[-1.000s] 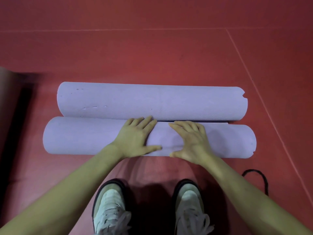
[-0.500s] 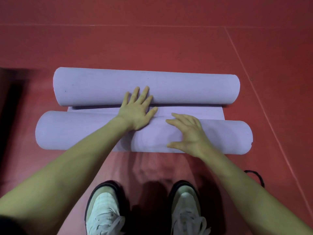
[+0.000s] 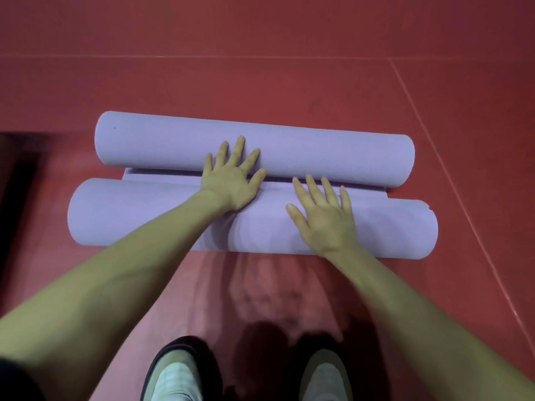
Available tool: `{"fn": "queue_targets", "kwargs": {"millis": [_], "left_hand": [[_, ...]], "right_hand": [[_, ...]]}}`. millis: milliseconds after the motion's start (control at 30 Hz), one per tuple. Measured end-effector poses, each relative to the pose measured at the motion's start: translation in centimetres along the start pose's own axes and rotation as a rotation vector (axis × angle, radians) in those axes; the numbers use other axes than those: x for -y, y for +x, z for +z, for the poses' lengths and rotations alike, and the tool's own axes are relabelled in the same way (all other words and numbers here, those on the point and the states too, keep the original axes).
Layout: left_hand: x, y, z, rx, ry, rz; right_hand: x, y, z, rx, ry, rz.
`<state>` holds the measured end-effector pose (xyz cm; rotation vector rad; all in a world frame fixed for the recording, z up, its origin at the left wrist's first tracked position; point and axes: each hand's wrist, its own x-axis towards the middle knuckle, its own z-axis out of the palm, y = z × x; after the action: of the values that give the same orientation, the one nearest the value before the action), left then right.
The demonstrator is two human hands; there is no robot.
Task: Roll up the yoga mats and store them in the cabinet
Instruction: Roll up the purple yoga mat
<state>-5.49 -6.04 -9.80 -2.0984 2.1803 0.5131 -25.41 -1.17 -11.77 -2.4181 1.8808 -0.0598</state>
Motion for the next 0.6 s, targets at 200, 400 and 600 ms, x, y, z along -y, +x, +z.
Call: {"fn": "queue_targets", "kwargs": {"millis": [200,400,600], "left_hand": [[0.5,1.9,-0.4,-0.060,-0.027,0.021],[0.1,1.1,0.2,-0.141,-0.012,0.083],[-0.4,2.0,0.6,-0.047,0.074,0.035]], "right_hand": [[-0.1,3.6,0.1,-0.048,0.007,0.008],[-1.2,8.0,-0.3,0.094,0.076,0.070],[-1.6,11.1,-0.8,0.095,0.157,0.052]]}}
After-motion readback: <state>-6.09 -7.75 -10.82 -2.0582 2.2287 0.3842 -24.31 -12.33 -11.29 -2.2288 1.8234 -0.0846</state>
